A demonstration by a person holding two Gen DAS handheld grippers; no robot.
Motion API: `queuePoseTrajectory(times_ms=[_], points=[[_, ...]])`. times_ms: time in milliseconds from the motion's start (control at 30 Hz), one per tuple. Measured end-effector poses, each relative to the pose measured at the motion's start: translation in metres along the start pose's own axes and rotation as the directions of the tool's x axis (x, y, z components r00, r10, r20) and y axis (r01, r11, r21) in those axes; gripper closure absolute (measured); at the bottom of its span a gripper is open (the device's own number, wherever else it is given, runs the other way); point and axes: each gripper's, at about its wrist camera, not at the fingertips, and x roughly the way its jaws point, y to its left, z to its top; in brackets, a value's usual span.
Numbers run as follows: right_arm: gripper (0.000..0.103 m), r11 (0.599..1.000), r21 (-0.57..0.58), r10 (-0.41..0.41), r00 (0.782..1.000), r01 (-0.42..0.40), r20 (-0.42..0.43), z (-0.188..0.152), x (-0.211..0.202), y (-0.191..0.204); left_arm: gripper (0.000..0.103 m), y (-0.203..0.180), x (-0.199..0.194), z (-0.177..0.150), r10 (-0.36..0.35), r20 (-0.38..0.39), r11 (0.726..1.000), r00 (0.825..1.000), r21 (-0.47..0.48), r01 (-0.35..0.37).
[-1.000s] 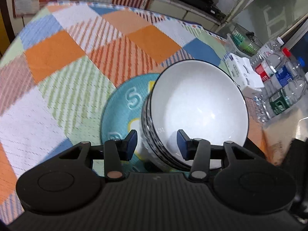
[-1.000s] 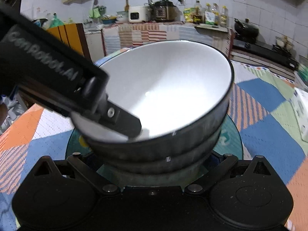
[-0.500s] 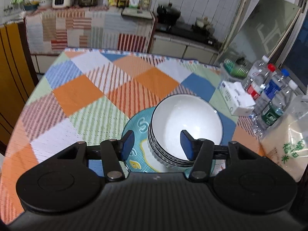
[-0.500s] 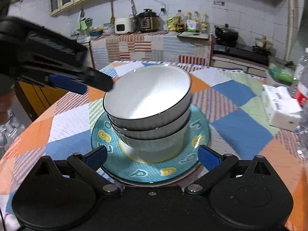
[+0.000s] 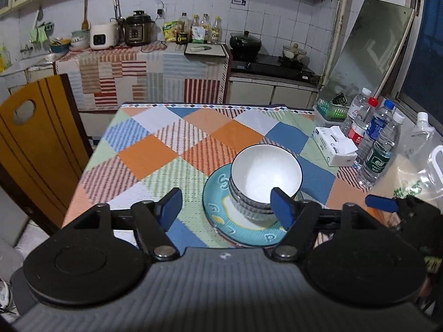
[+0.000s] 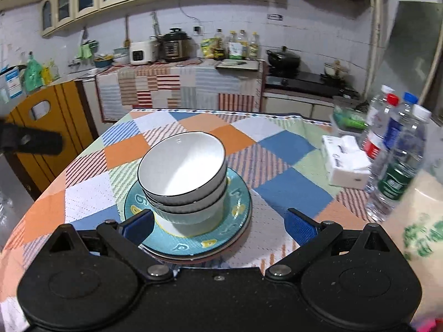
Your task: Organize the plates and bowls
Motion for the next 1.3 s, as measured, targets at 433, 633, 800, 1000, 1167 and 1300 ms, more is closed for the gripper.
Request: queuePoseTrajectory(times_ms=[433, 633, 800, 1000, 1167, 1300], points=[[0.001, 0.995, 0.025, -0.091, 0.996, 0.092, -0.025, -0.002, -0.062, 0.02, 0.005, 0.014, -0.042, -0.028, 0.095, -0.018, 0.995, 0.995, 0.008, -0.095], [0.001, 0.993, 0.061, -0.102, 0.995, 0.103, -0.017, -0.007, -0.081, 0.028, 0.004, 0.013, -0.04, -0.033, 0.131, -0.051, 0.991, 0.99, 0.01, -0.131], [0.001, 0.99, 0.043, -0.137, 0.99, 0.138, -0.013, -0.009, -0.093, 0.036, 0.004, 0.008, -0.043, -0.033, 0.148, -0.068, 0.989, 0.987, 0.028, -0.147], [0.001, 0.987, 0.072, -0.14, 0.99, 0.141, -0.016, -0.009, -0.102, 0.032, 0.004, 0.002, -0.054, -0.035, 0.14, -0.058, 0.99, 0.988, 0.039, -0.138], [0.001, 0.986, 0.075, -0.148, 0.989, 0.149, -0.023, -0.011, -0.108, 0.032, 0.004, 0.0, -0.056, -0.036, 0.139, -0.064, 0.99, 0.988, 0.046, -0.136], [0.001, 0.983, 0.072, -0.168, 0.985, 0.17, -0.027, -0.012, -0.112, 0.034, 0.004, -0.004, -0.059, -0.038, 0.152, -0.064, 0.987, 0.986, 0.056, -0.149]])
